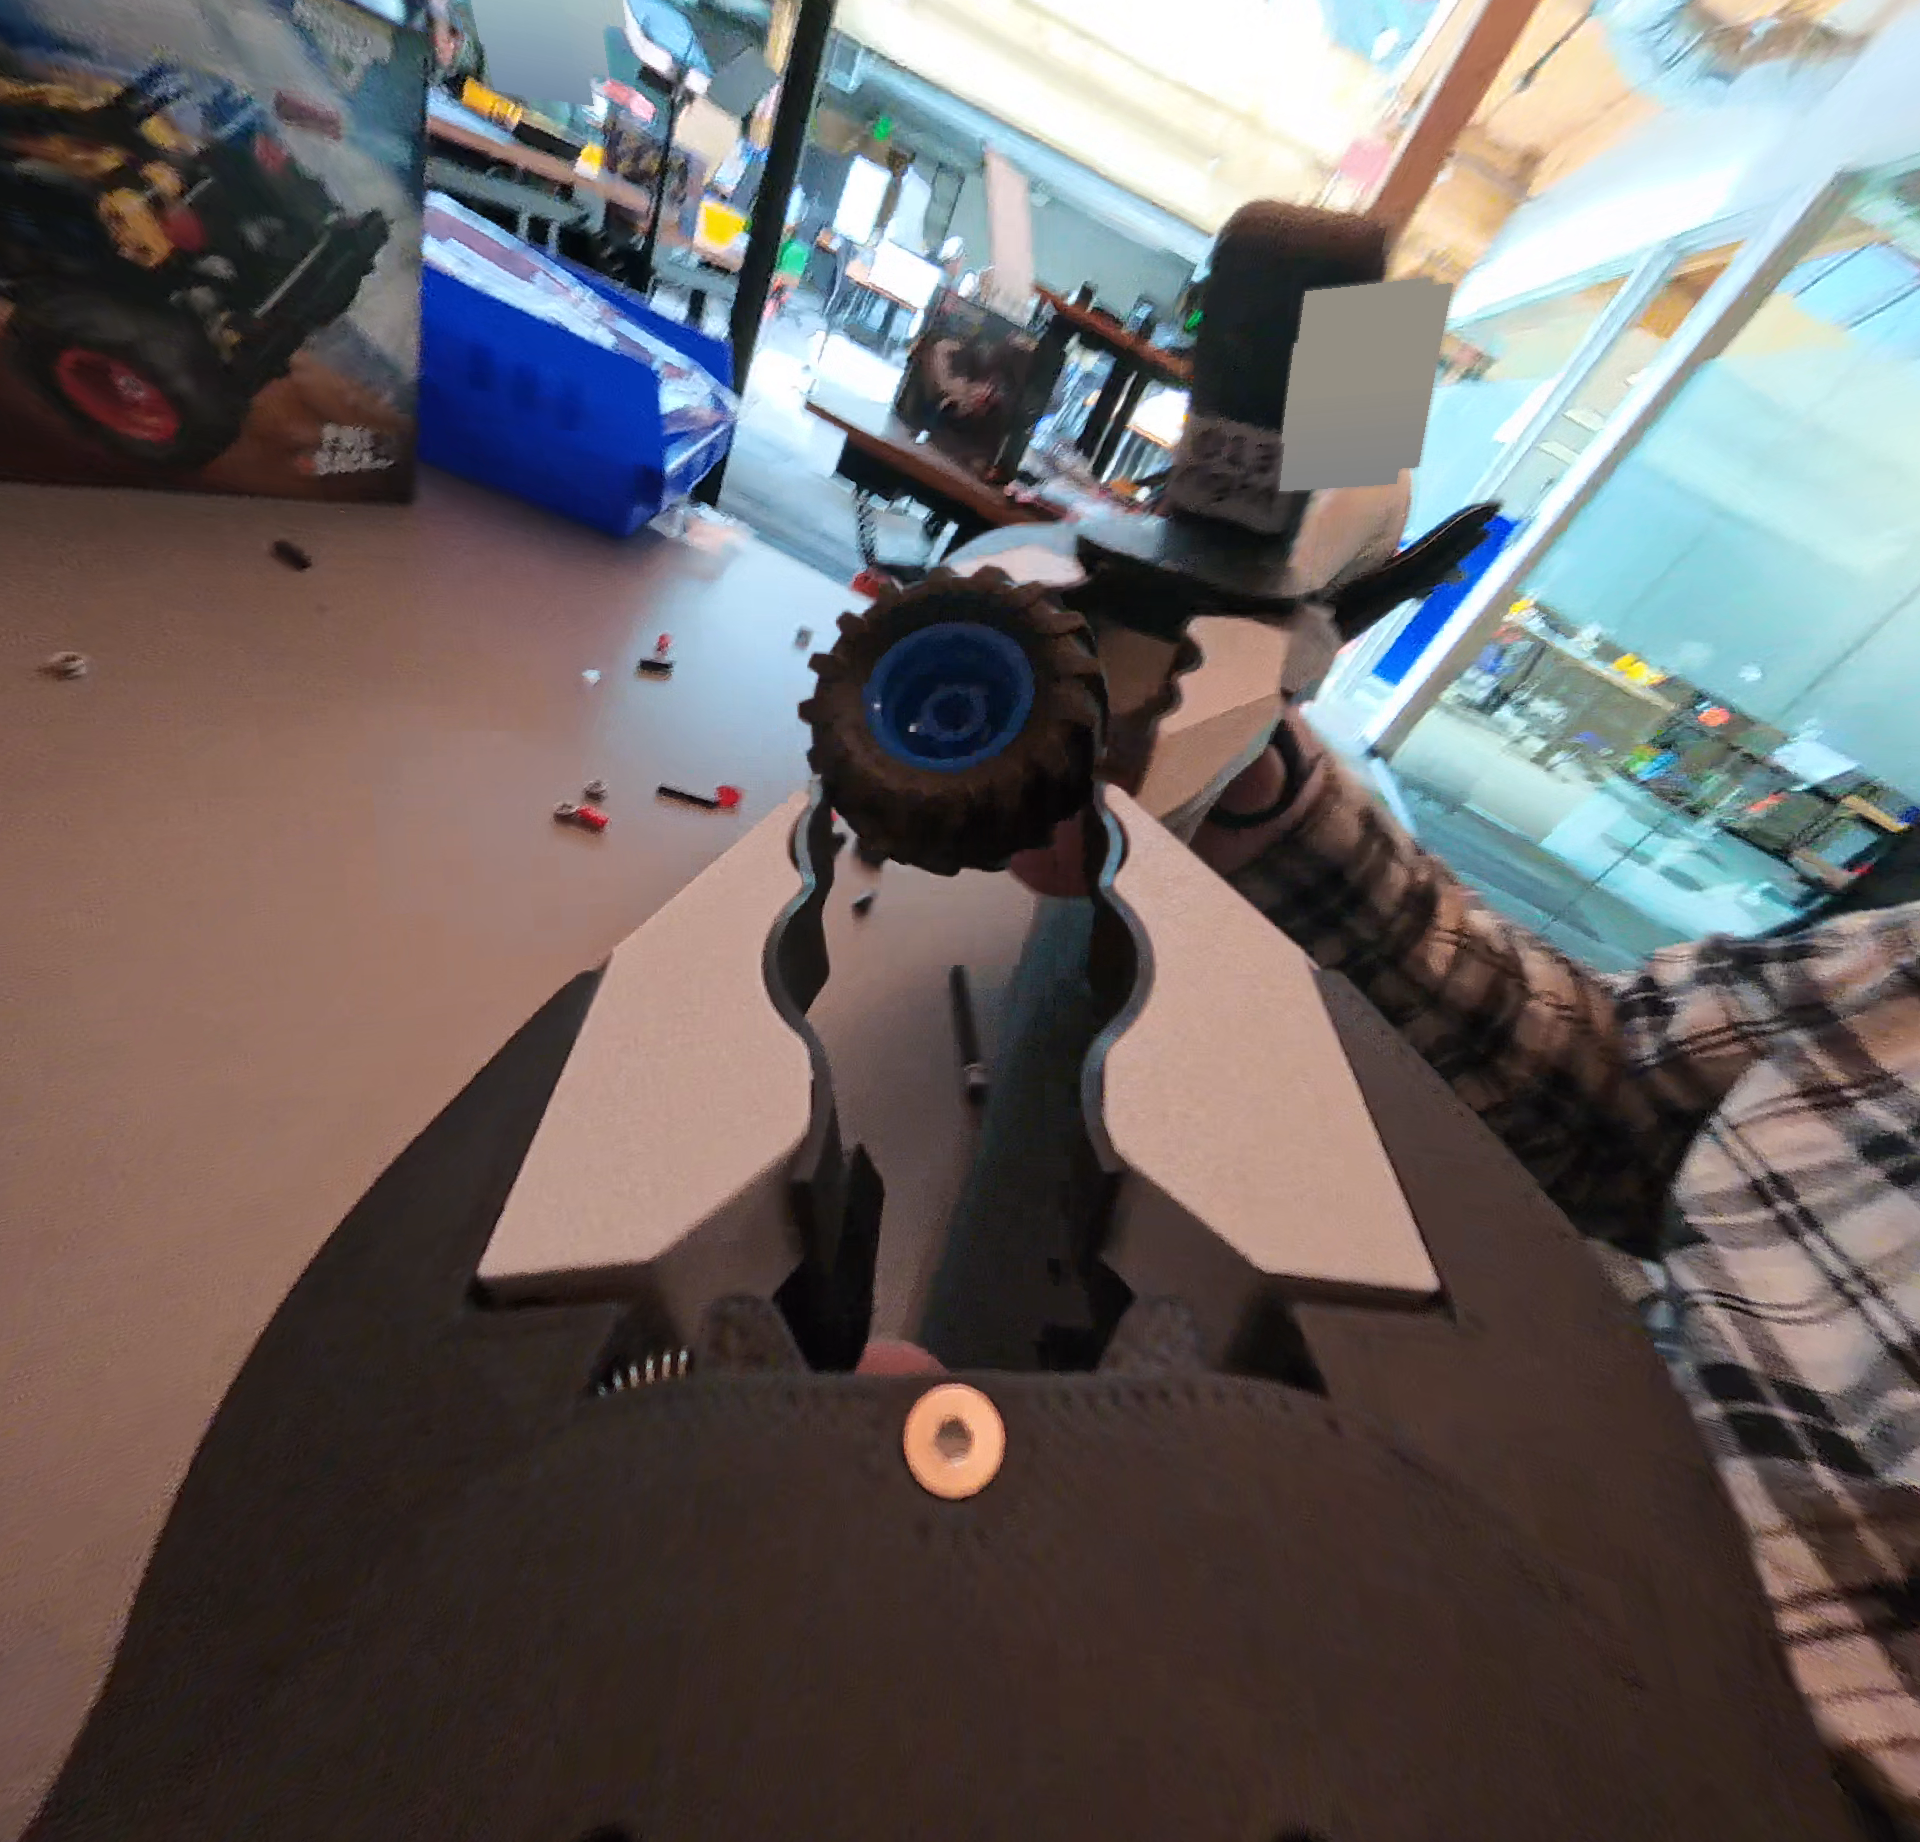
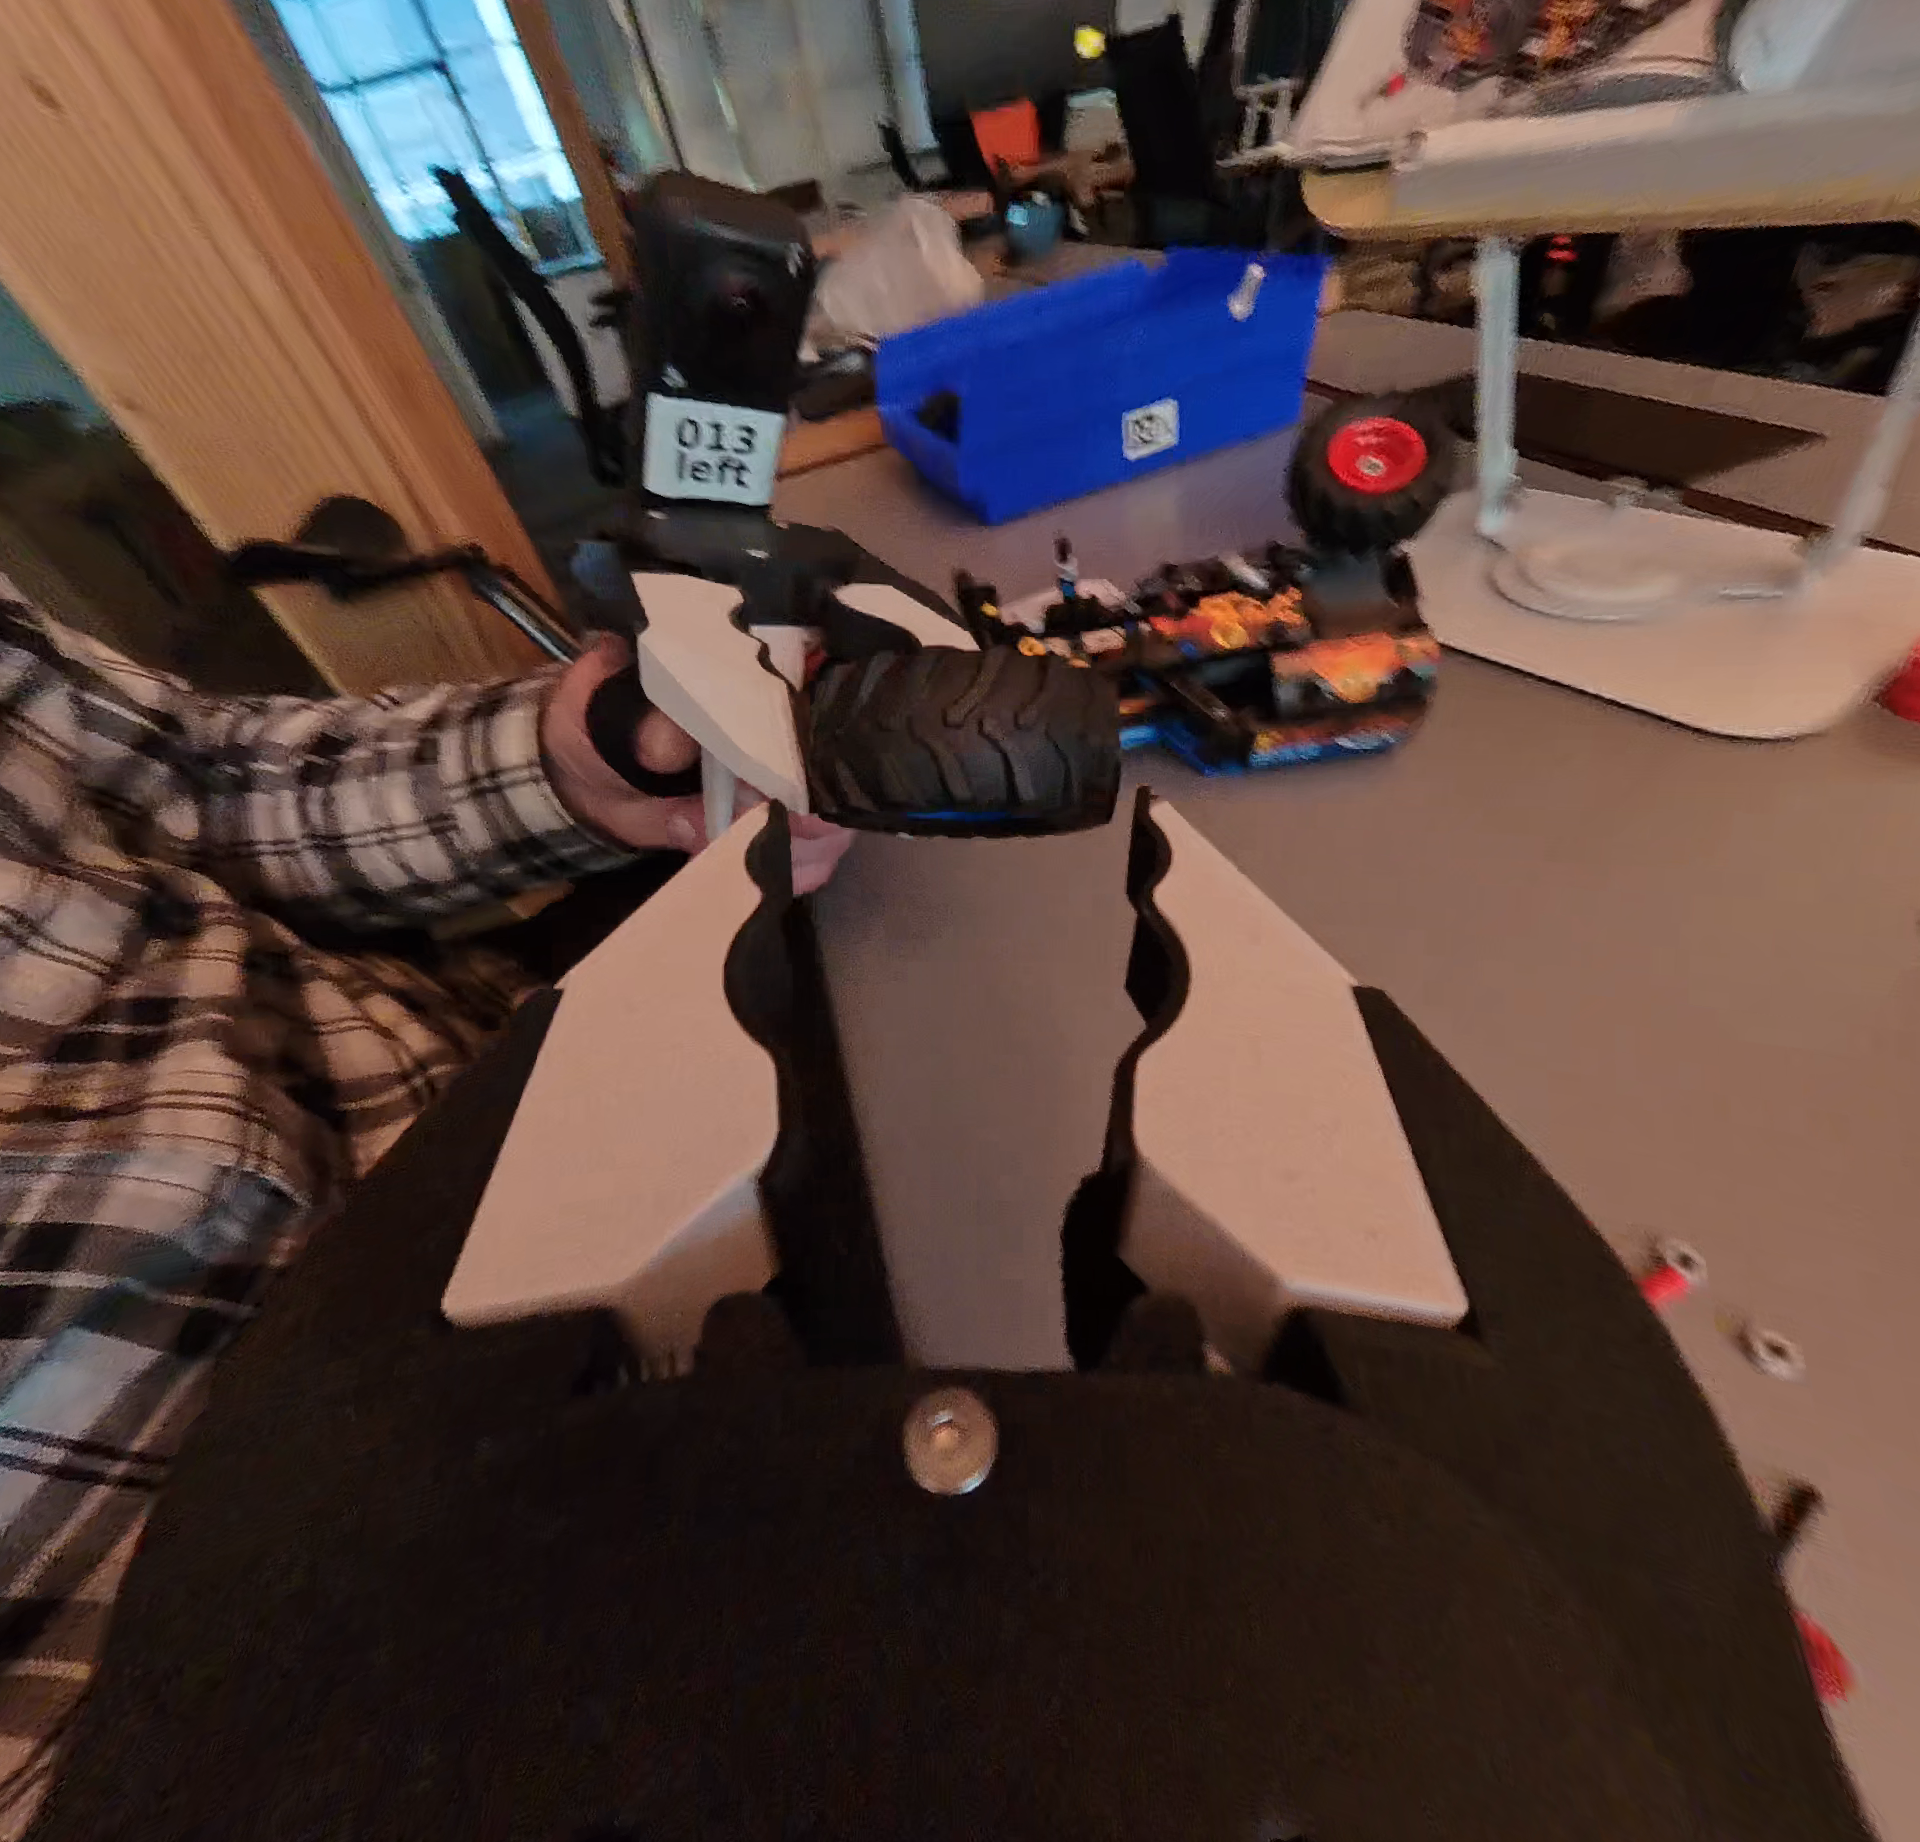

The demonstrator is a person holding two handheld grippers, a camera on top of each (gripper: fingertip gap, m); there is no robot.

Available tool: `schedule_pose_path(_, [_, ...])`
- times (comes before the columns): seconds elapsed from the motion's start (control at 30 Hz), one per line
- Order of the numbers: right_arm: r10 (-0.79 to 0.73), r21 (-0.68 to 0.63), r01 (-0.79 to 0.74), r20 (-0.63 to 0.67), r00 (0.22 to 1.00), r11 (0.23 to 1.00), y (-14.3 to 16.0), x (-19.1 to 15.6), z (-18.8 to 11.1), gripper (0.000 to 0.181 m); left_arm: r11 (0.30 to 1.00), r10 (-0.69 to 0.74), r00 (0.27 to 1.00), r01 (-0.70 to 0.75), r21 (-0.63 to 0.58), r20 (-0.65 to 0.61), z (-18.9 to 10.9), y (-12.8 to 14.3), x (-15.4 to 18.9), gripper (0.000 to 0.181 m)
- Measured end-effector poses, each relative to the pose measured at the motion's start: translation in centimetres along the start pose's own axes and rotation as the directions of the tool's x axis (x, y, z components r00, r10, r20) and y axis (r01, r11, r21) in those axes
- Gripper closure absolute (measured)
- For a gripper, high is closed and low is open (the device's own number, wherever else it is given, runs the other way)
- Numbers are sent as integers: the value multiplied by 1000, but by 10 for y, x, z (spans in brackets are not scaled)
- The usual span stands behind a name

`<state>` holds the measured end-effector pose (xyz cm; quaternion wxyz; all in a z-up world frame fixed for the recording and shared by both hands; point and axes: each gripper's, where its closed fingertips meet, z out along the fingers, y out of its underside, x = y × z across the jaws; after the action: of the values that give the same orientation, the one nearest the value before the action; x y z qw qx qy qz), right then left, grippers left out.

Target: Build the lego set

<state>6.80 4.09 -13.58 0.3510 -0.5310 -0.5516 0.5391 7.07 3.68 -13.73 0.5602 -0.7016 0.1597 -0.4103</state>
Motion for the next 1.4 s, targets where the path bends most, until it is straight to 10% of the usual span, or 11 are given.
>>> schedule_pose_path(0.23, [-150, -47, 151, 28, 988, 987, -12, -28, 23, 111, 976, 186, 977, -171, -135, 107, -33, 8, 11, 136])
schedule_pose_path(0.4, [-224, -102, 232, 84, 971, 967, -1, -47, 51, 181, 988, 101, 985, -82, -132, 139, -47, 20, 6, 174])
schedule_pose_path(0.77, [-160, -440, 147, 8, 987, 886, 54, 2, 46, 149, 941, 244, 927, -155, -302, 284, -85, 36, -22, 155])
schedule_pose_path(1.07, [-188, -606, 155, 10, 982, 780, 79, 37, 47, 125, 795, 564, 618, -228, -562, 547, -169, 25, -119, 125])
schedule_pose_path(1.4, [-240, -617, 204, 25, 971, 760, 96, 43, 64, 130, 690, 679, 541, -240, -683, 496, -167, 36, -152, 171])
